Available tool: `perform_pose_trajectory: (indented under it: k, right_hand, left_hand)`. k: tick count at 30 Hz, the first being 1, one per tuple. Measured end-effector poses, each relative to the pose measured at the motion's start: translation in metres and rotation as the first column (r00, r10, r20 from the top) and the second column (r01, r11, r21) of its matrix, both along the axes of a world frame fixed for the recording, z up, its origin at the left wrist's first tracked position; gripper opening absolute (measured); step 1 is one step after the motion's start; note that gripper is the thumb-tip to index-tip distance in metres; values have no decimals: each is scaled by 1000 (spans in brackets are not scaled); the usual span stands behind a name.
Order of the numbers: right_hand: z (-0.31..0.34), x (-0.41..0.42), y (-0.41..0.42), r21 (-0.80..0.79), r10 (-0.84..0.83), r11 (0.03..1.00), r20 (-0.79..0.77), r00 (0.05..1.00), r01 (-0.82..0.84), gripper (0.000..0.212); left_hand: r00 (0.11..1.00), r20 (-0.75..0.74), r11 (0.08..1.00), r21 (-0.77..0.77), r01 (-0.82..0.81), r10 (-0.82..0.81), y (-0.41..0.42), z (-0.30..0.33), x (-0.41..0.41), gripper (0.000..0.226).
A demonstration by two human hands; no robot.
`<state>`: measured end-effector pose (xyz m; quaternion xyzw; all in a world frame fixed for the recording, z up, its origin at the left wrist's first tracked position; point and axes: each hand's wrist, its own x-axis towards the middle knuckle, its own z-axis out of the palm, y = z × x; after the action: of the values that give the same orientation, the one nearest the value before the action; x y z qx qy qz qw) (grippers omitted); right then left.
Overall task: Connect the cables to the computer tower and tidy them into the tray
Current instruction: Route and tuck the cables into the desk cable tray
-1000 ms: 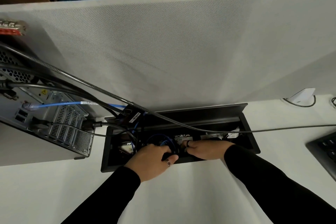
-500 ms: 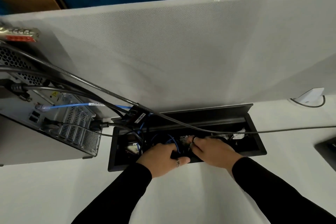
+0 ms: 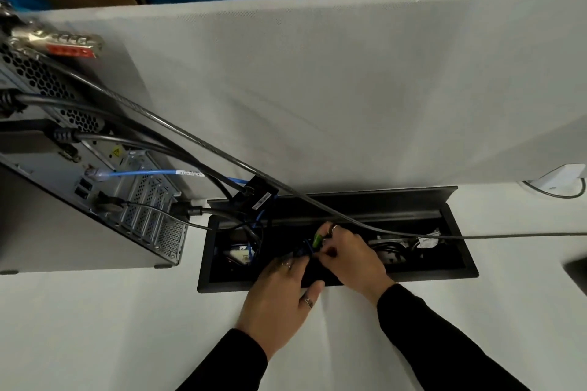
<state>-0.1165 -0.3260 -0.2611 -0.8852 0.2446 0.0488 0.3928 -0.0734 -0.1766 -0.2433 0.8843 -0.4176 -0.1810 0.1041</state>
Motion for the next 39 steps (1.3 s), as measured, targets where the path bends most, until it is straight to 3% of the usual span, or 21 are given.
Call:
perform_pose_trajectory:
  k: [5, 12, 15, 17, 21, 25, 28, 30, 33, 34, 36, 39]
  right_hand:
    - [2, 5, -4, 35, 22, 999, -143, 989, -18, 30]
    - [-3, 16, -13, 76, 112, 993, -376, 920, -90, 16]
    - [1, 22, -16, 81, 179, 984, -465, 867, -160, 23]
    - [1, 22, -17, 76, 194, 981, -475, 858, -180, 21]
    - [3, 17, -20, 53, 184, 983, -377, 908, -178, 24]
    - [10, 10, -23, 111, 185, 981, -264, 947, -160, 15]
    - [17, 1, -23, 152, 177, 978, -235, 956, -144, 20]
    - [20, -7, -19, 39, 127, 992, -197, 972, -122, 18]
    - [22, -17, -5, -327, 103, 938, -60, 993, -117, 16]
    - [23, -19, 1, -371, 113, 924, 22, 993, -96, 16]
    - [24, -21, 13, -315, 120, 947, 176, 977, -60, 14]
    - [30, -14, 32, -26, 4, 1000, 307, 952, 4, 12]
  left_hand:
    - [991, 107, 996, 38, -81, 77, -6, -11, -8, 78]
    - [947, 303, 993, -86, -87, 109, -11, -16, -8, 84]
    - [937, 330, 992, -83, -95, 117, -15, -17, -8, 85]
    - [956, 272, 993, -72, -90, 106, -12, -16, -8, 84]
    - [983, 181, 991, -132, -8, 32, 4, -13, -5, 58]
    - [994, 107, 975, -222, 23, 0, 26, -12, -6, 53]
    - [997, 81, 959, -284, 10, 14, 42, -10, -5, 44]
    - [997, 71, 955, -297, 5, 17, 52, -12, -4, 39]
    - [998, 51, 944, -329, -12, 31, 59, -13, -3, 35]
    - [999, 43, 937, -349, -13, 30, 61, -13, -3, 35]
    - [998, -33, 911, -407, -66, 58, 62, -11, -2, 35]
    - [958, -209, 805, -523, -279, 196, 62, -3, 3, 19]
